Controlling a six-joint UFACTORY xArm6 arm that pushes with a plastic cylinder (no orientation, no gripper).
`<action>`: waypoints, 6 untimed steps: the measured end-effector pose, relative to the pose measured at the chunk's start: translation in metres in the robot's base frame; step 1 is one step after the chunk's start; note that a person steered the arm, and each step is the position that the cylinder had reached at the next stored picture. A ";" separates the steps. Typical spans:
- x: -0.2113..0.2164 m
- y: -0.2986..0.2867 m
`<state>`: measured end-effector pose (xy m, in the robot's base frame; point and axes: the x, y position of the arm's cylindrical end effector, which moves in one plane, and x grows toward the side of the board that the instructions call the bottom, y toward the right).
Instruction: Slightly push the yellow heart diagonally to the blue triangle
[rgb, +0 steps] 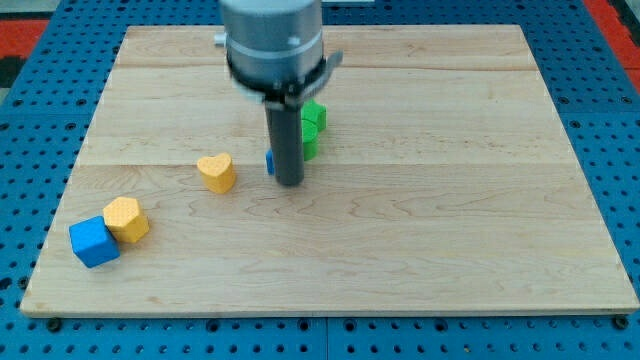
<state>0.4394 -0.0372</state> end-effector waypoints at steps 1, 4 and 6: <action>-0.019 -0.006; 0.019 -0.066; 0.031 -0.113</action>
